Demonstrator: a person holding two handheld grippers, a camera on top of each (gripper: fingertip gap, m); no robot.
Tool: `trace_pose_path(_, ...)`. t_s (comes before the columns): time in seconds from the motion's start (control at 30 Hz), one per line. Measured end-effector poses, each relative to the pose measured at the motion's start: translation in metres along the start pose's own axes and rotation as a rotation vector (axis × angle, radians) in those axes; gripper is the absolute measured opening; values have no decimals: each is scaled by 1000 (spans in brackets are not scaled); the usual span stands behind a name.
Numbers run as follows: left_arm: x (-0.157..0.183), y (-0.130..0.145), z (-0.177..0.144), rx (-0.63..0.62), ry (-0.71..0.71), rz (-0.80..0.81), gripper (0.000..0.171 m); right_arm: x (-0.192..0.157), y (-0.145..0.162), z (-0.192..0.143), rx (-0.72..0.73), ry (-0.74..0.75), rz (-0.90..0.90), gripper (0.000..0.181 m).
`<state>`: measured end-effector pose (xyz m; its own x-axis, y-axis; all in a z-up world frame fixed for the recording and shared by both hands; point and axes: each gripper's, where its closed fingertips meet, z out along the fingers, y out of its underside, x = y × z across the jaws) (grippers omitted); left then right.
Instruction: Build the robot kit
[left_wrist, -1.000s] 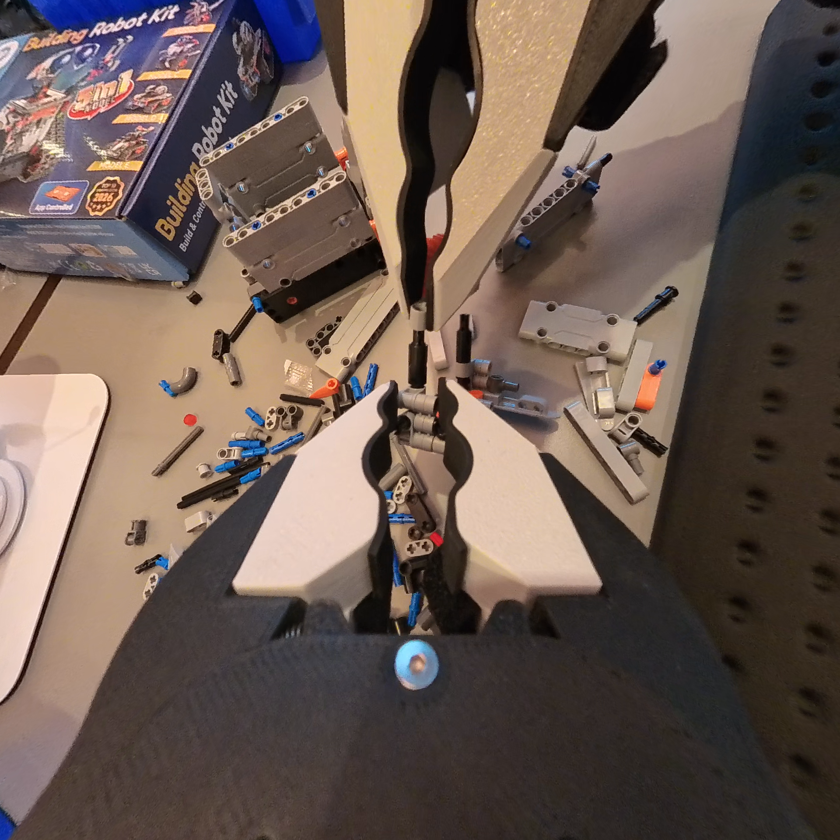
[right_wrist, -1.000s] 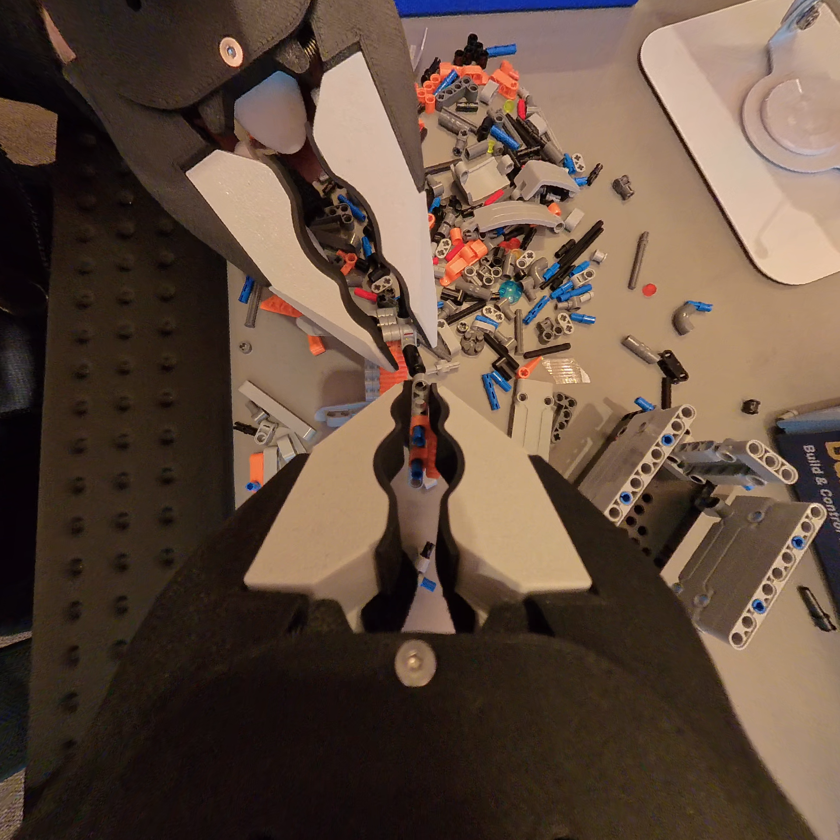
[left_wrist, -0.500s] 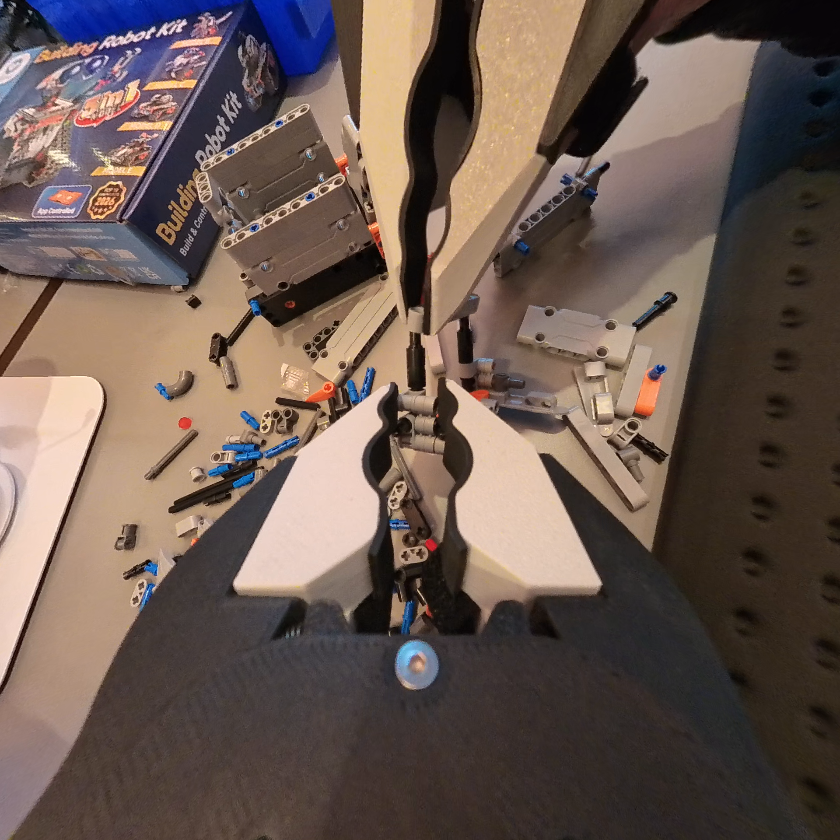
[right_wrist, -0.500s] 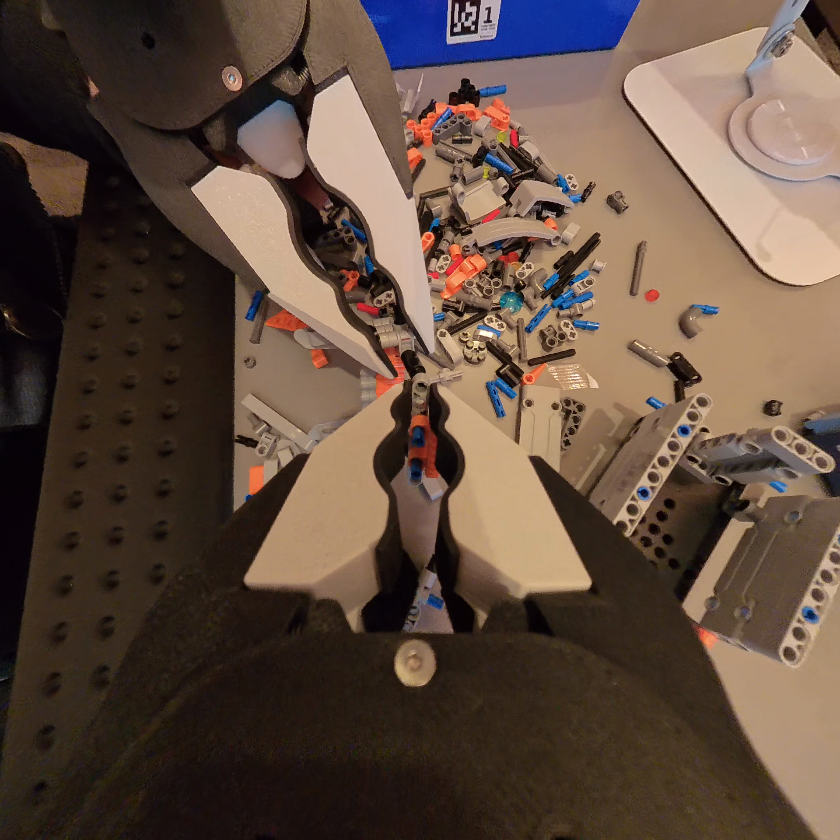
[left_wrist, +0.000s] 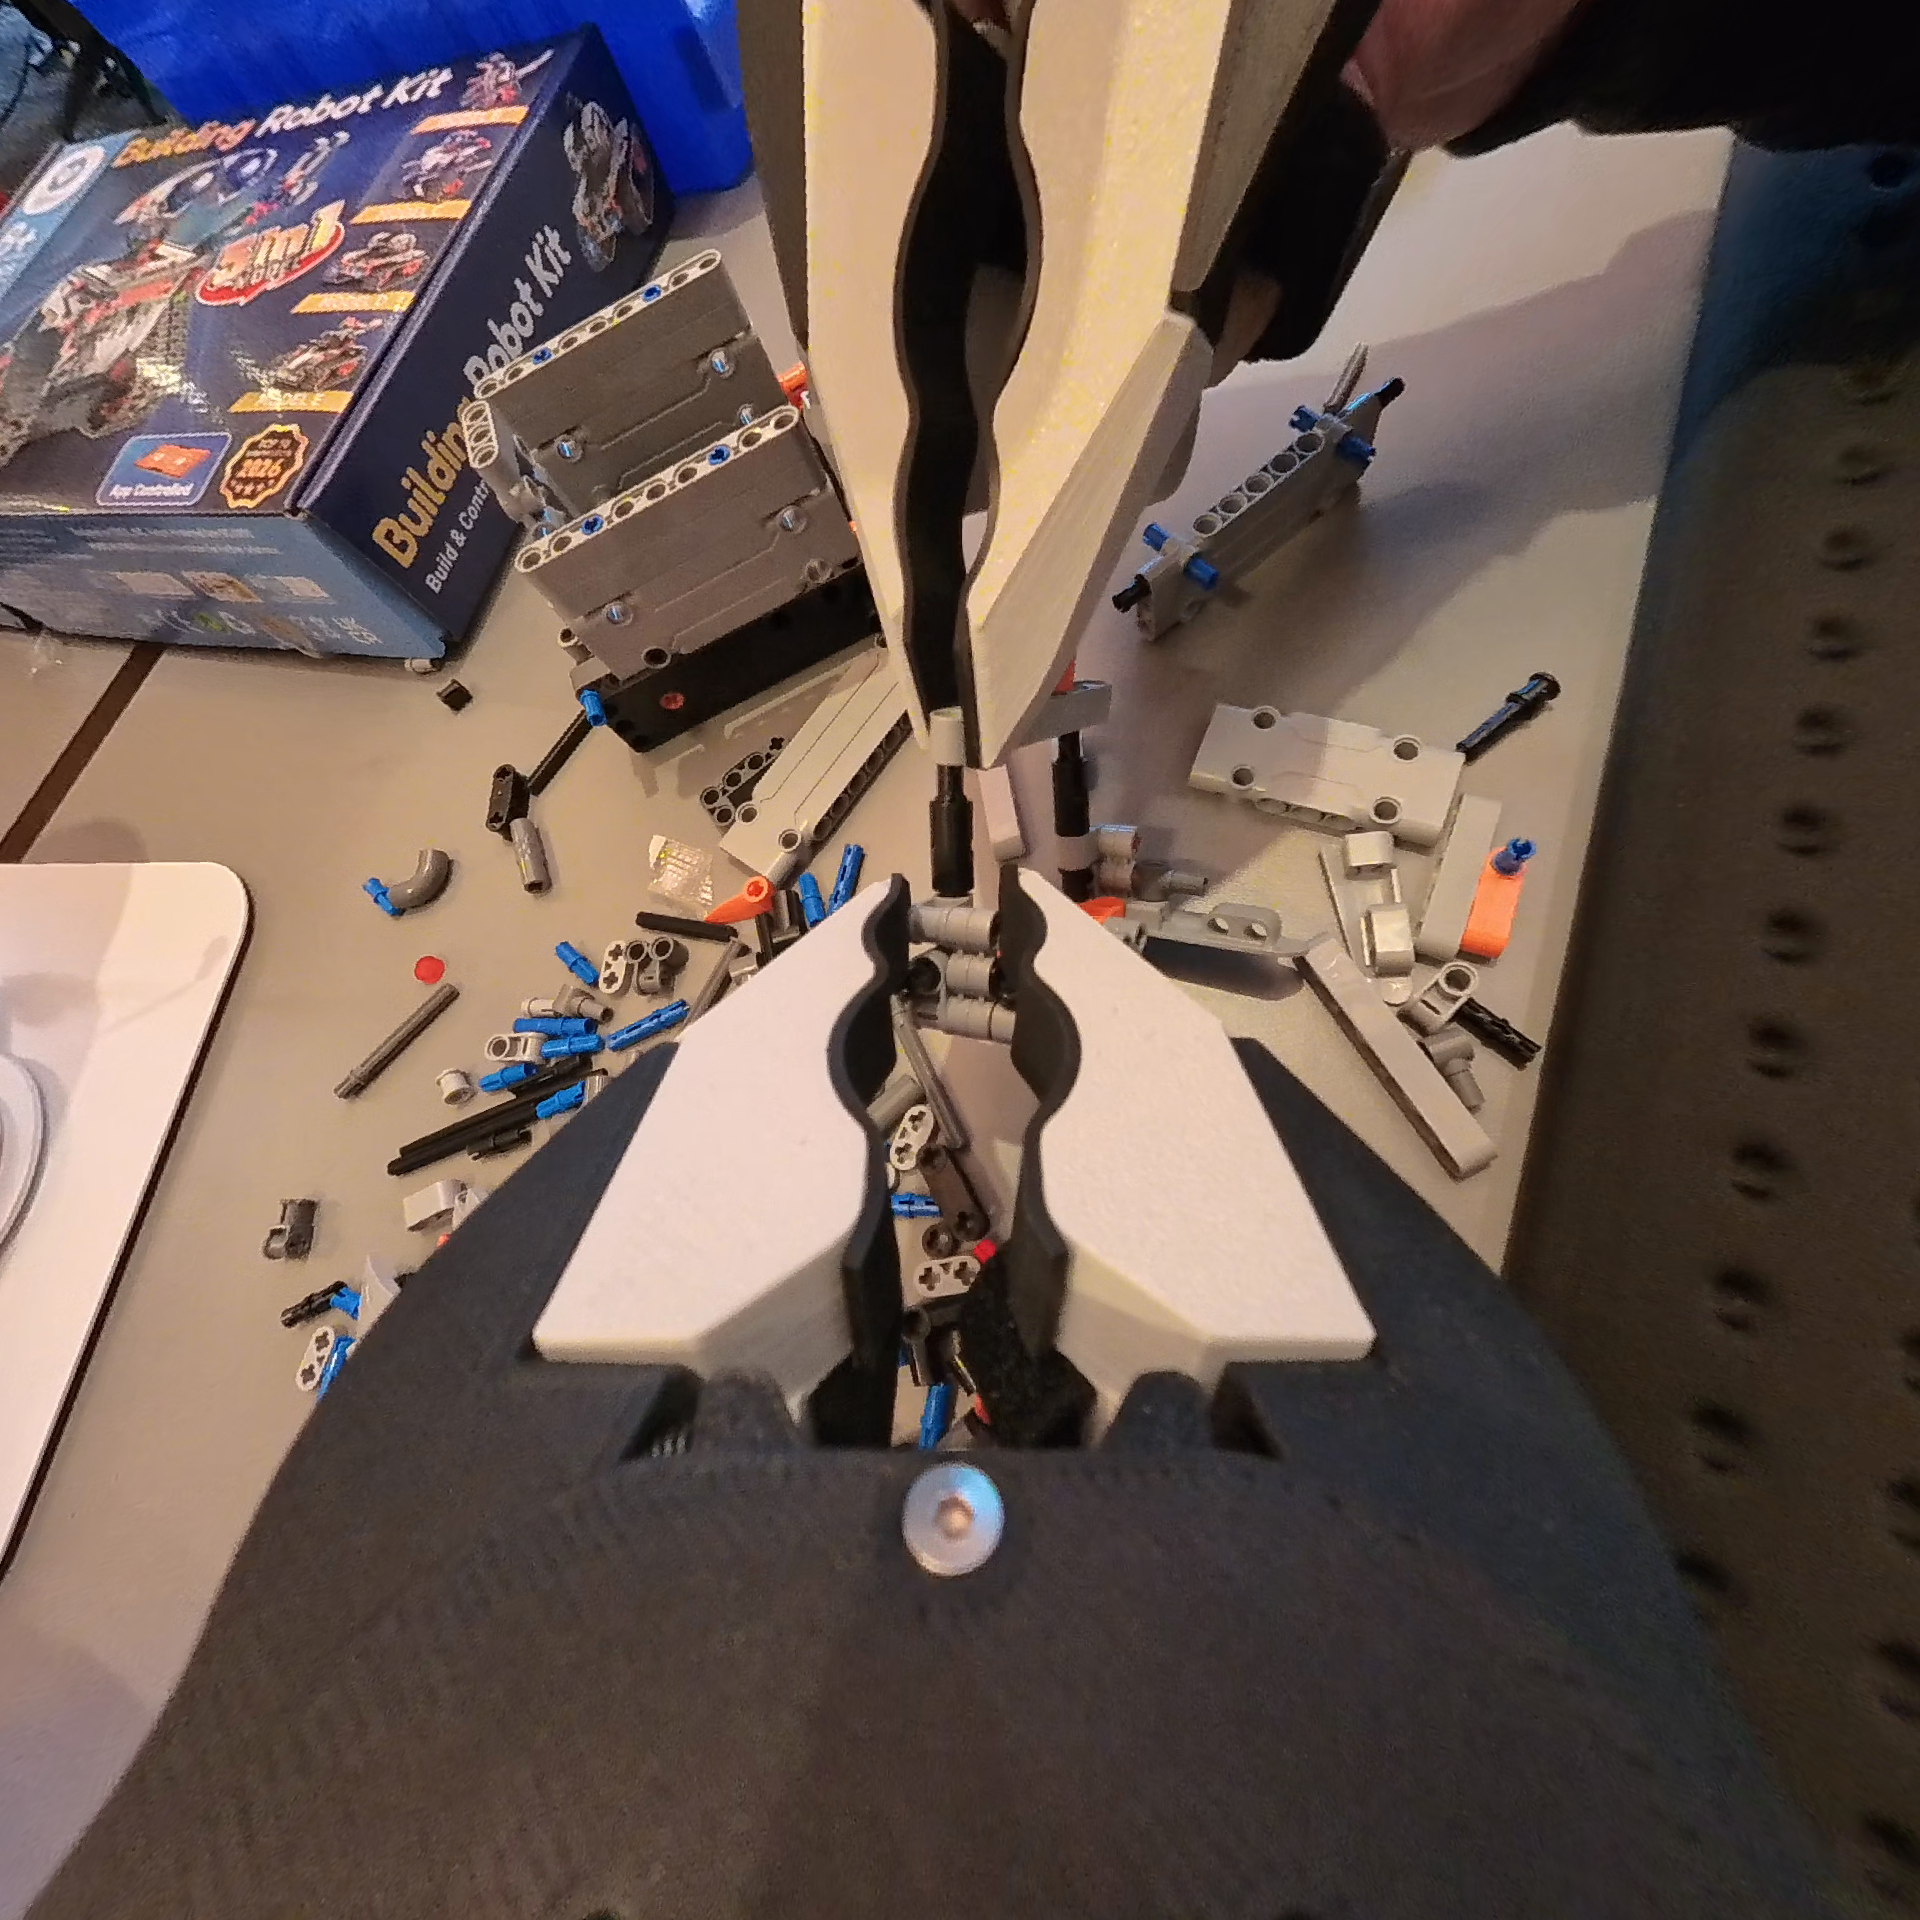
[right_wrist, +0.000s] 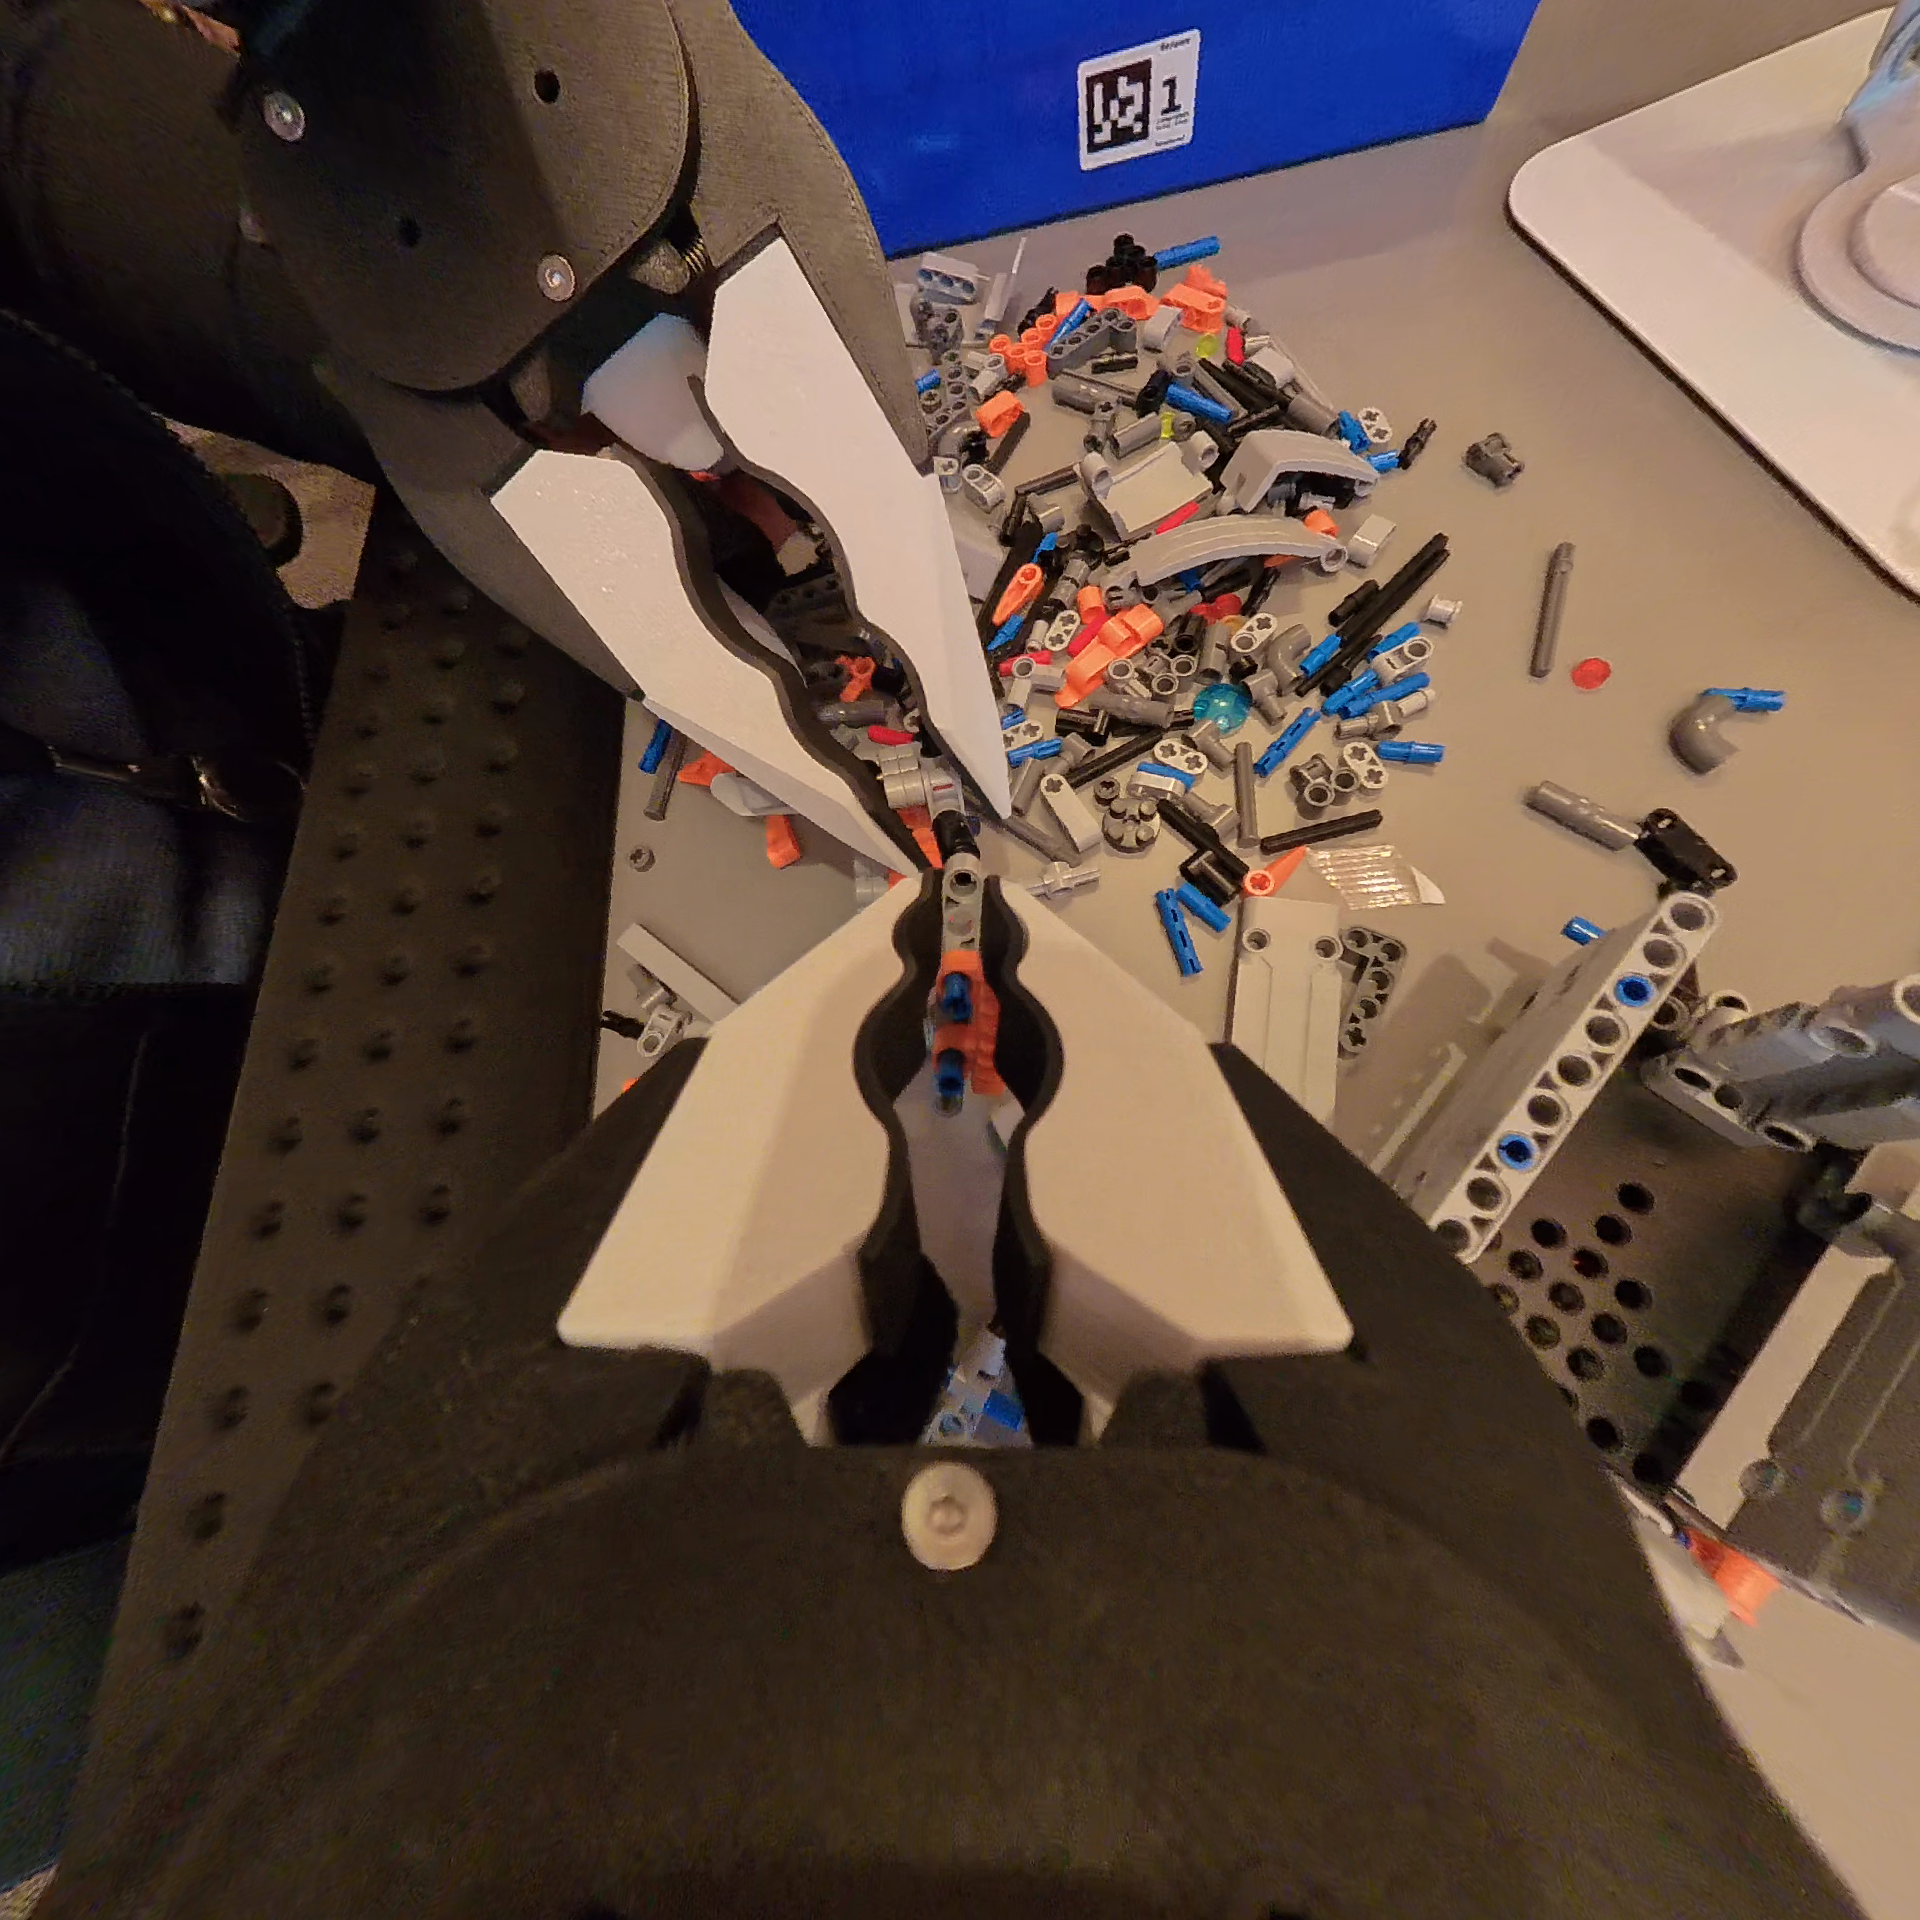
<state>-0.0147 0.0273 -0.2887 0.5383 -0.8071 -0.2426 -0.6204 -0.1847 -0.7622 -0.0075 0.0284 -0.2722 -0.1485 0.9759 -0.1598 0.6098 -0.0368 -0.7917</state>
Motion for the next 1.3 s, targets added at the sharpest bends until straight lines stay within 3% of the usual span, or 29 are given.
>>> trace_pose_path(0.37, -1, 2, 1, 3, 1, -6, 13, 0, 0, 2, 63, -131, 157, 5)
trace_pose_path(0.67, -1, 2, 1, 2, -5, -2, 13, 1, 0, 3, -29, -105, 56, 5)
trace_pose_path(0.97, -2, 1, 1, -3, -28, 23, 13, 2, -2, 2, 51, -189, 337, 5)
trace_pose_path(1.13, -1, 1, 1, -7, -39, 34, 13, 2, -1, 2, 114, -135, 377, 5)
trace_pose_path(1.3, 1, 1, 1, -7, -33, 40, 13, -1, 2, 3, 102, -50, 278, 5)
